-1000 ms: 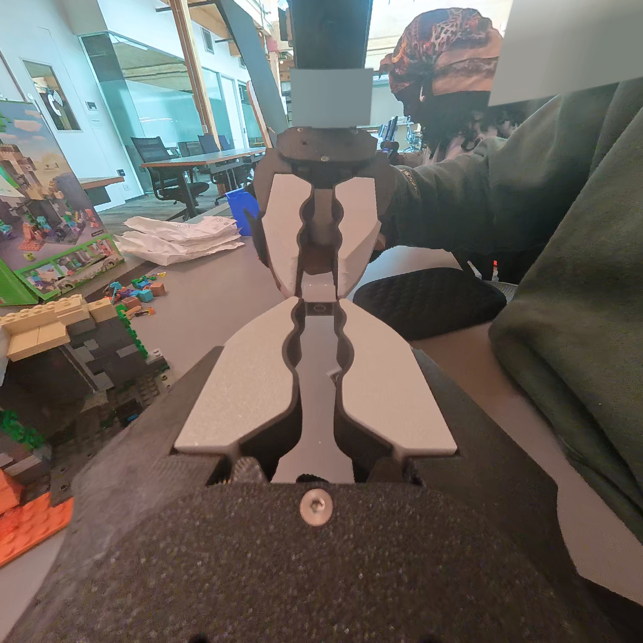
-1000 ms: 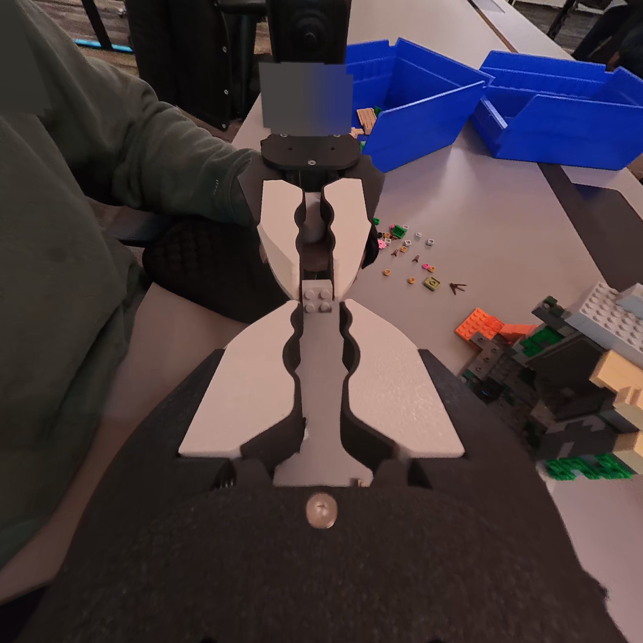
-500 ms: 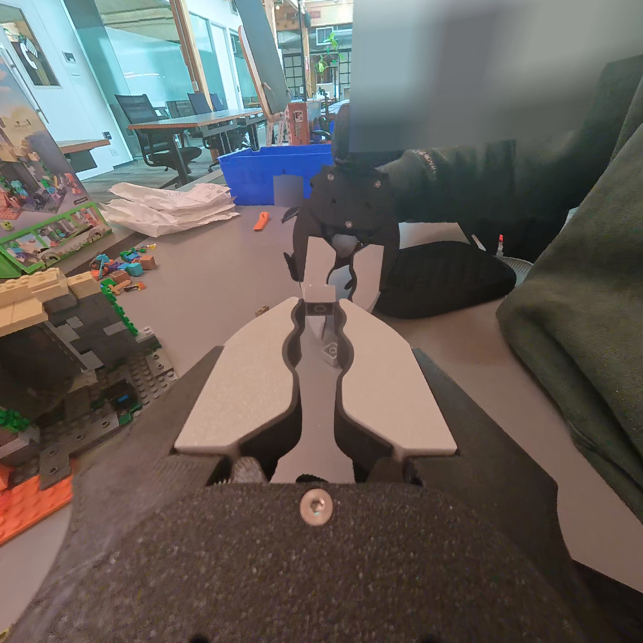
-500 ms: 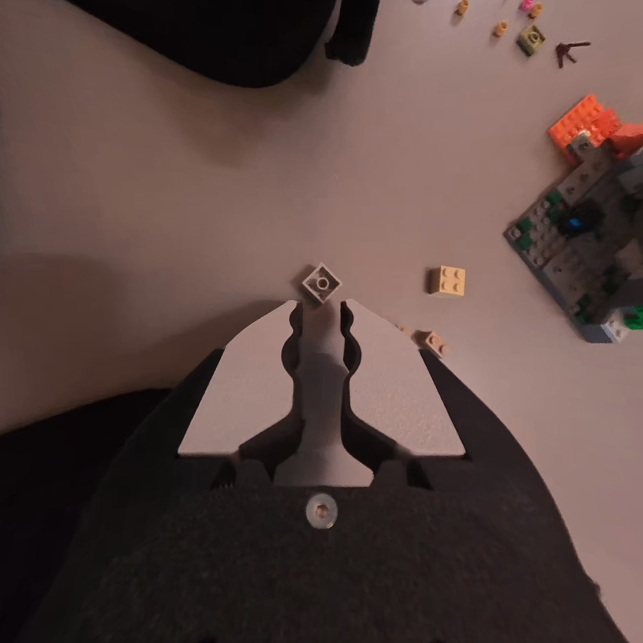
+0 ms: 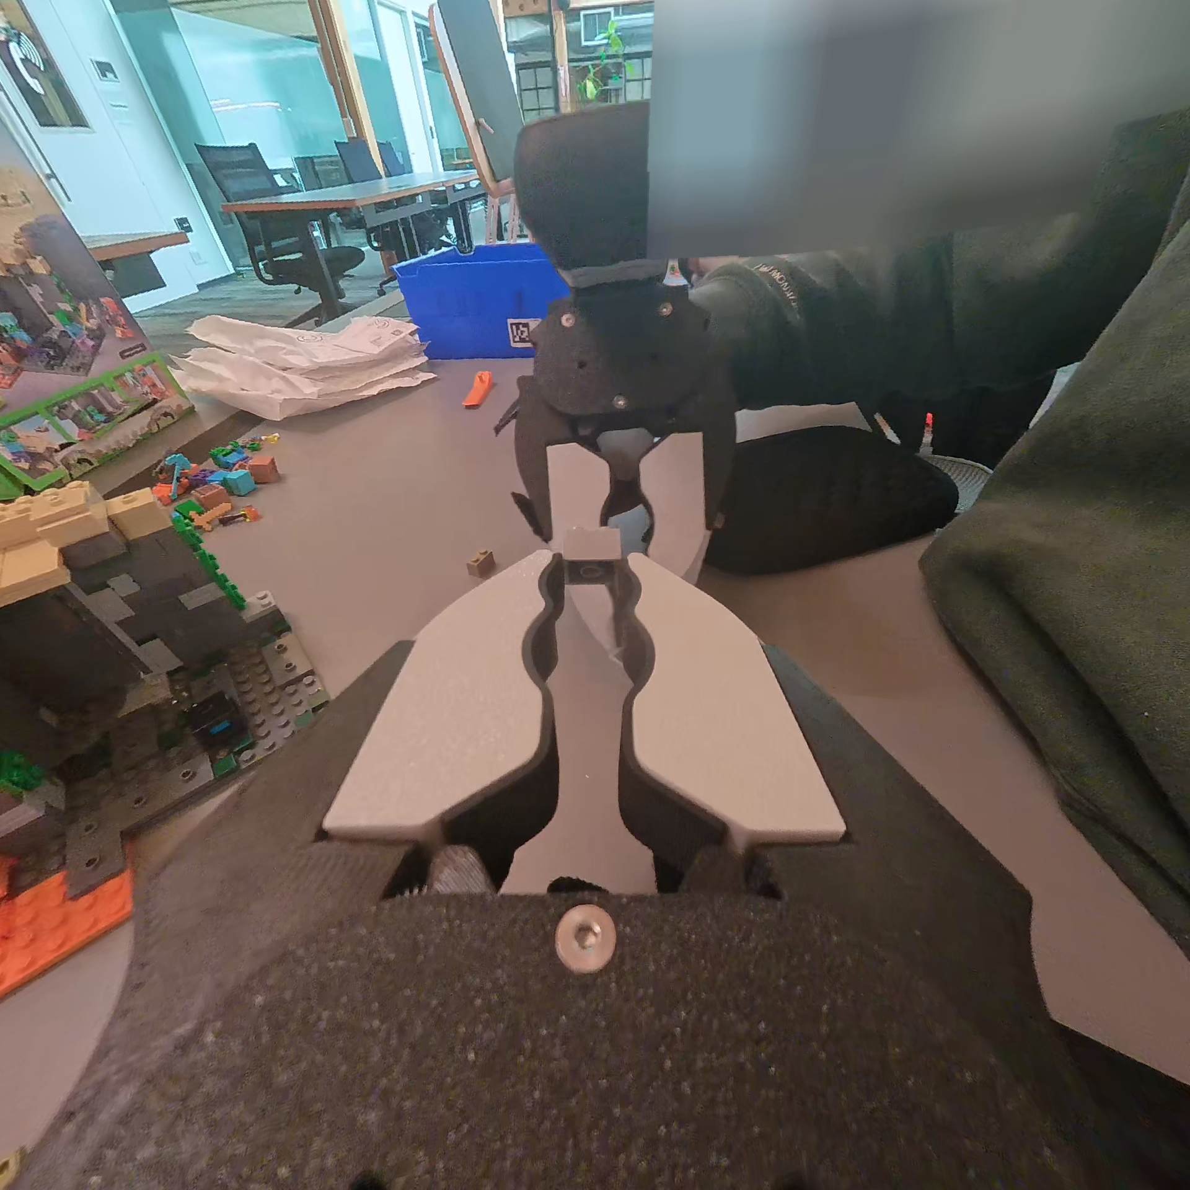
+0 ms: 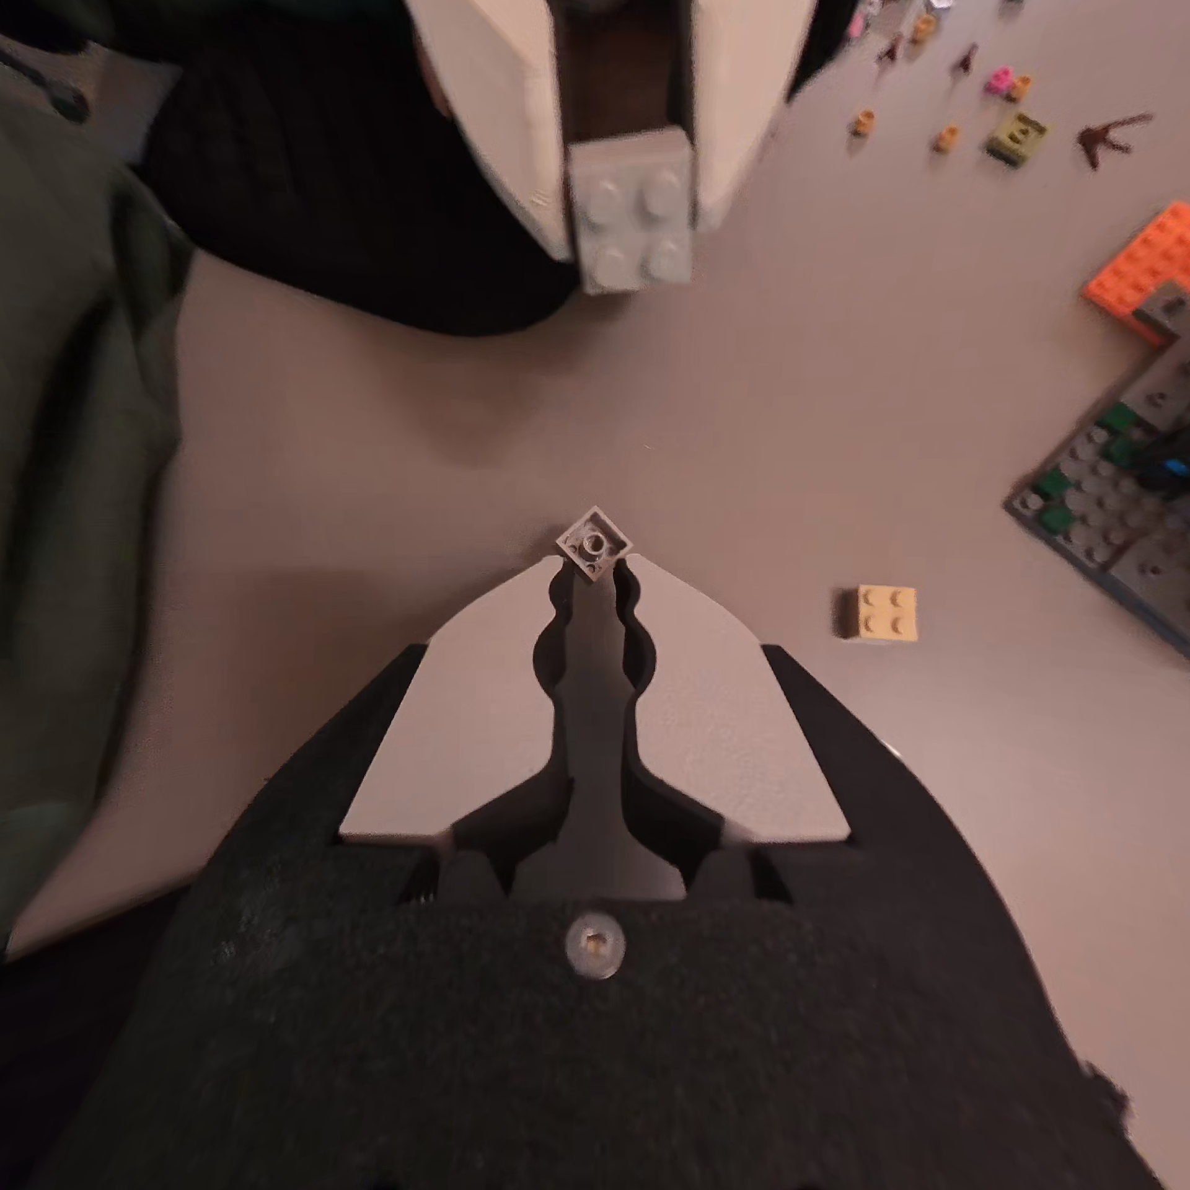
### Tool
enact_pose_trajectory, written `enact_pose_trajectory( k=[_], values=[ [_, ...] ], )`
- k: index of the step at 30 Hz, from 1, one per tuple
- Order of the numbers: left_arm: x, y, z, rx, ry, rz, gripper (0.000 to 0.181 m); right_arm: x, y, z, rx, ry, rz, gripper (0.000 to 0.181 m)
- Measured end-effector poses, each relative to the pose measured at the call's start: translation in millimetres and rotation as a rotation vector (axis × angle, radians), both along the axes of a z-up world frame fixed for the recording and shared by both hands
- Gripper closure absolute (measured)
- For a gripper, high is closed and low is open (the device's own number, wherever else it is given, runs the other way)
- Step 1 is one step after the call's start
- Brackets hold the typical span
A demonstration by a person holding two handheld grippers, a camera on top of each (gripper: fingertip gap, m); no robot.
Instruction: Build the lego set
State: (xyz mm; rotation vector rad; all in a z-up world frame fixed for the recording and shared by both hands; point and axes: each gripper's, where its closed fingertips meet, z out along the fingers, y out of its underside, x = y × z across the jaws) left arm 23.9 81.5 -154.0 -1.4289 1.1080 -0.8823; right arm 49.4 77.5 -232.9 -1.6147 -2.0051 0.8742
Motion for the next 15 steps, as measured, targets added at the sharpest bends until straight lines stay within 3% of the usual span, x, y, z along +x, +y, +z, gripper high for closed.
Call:
enact_pose_trajectory(
  k=[1, 4, 9, 15],
  values=[
    [0.0, 0.0, -0.3, 0.000, 0.002, 0.001, 0.166, 0.6, 4.2, -3.0, 0.006, -0.014, -0.016, 0.169],
    [0.1, 0.6, -1.0, -0.004, 0.004, 0.001, 0.166, -1.9, 20.8, -2.6, 0.026, -0.002, -0.096, 0.168],
    [0.2, 0.9, -1.7, -0.011, 0.004, 0.000, 0.166, -8.9, 54.5, 24.4, 0.047, 0.145, -0.276, 0.167],
    [0.2, 1.2, -2.8, -0.018, 0.007, 0.000, 0.166, 4.3, 53.6, 7.1, 0.128, 0.030, -0.245, 0.167]
  ],
)
